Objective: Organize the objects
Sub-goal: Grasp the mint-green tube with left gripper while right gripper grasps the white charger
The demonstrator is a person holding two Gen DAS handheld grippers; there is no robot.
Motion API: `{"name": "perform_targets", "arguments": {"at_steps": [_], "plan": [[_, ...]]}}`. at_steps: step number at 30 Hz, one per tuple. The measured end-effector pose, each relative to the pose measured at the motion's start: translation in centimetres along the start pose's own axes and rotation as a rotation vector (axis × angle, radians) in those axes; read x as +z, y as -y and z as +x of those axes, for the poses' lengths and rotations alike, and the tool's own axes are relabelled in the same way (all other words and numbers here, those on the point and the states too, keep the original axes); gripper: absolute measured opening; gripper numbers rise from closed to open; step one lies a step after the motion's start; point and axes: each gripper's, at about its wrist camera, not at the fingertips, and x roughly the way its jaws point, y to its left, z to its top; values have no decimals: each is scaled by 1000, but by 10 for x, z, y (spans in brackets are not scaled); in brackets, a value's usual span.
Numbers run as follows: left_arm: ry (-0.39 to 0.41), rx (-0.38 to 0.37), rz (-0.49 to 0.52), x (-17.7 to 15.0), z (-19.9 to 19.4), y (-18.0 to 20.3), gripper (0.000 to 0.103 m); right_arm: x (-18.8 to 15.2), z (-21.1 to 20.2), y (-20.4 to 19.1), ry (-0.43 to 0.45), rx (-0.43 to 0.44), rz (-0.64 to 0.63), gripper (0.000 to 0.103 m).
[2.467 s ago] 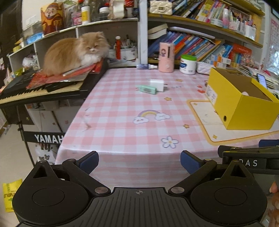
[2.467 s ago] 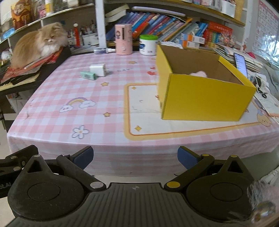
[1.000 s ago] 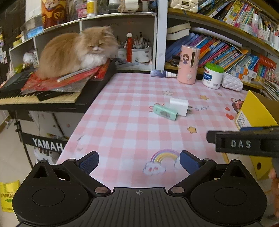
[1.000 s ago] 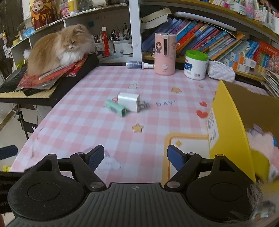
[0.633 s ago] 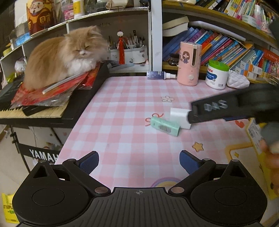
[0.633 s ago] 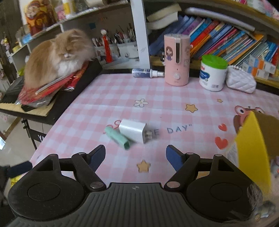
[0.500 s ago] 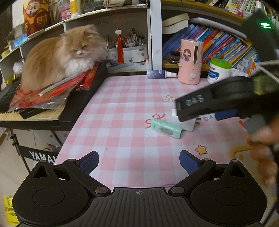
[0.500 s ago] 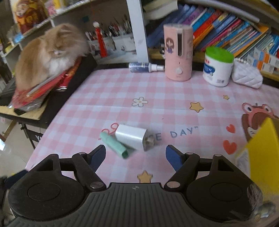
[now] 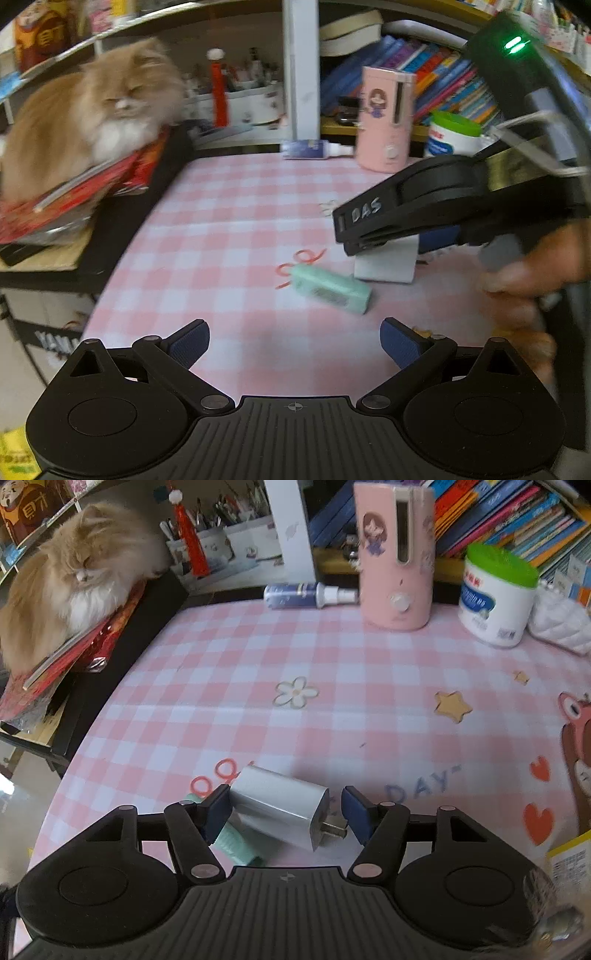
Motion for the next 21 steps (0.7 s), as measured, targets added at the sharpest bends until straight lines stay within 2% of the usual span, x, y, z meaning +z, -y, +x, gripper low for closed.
{"name": "perform_targets", "arguments": {"at_steps": [2, 6, 7, 9, 14, 16, 21], "plan": [[0, -28, 12, 4, 11, 4, 99, 1, -11, 6, 32, -9, 12, 63], [-14, -76, 59, 11, 37, 11, 82, 3, -36, 22, 102, -48, 27, 63], [-14, -86, 71, 13, 43, 12, 81, 4, -40, 25, 109, -52, 28, 63], [-20, -104, 88, 15, 52, 12, 76, 4, -47, 33, 115, -57, 33, 63], [-24, -131, 124, 20, 67, 11, 75, 1, -57, 44, 115, -53, 49, 63], [-28, -146, 131, 20, 72, 9, 67, -2, -58, 46, 103, -48, 53, 63], [-20, -171, 107, 19, 65, 4, 67, -9, -59, 47, 77, -41, 65, 63]]}}
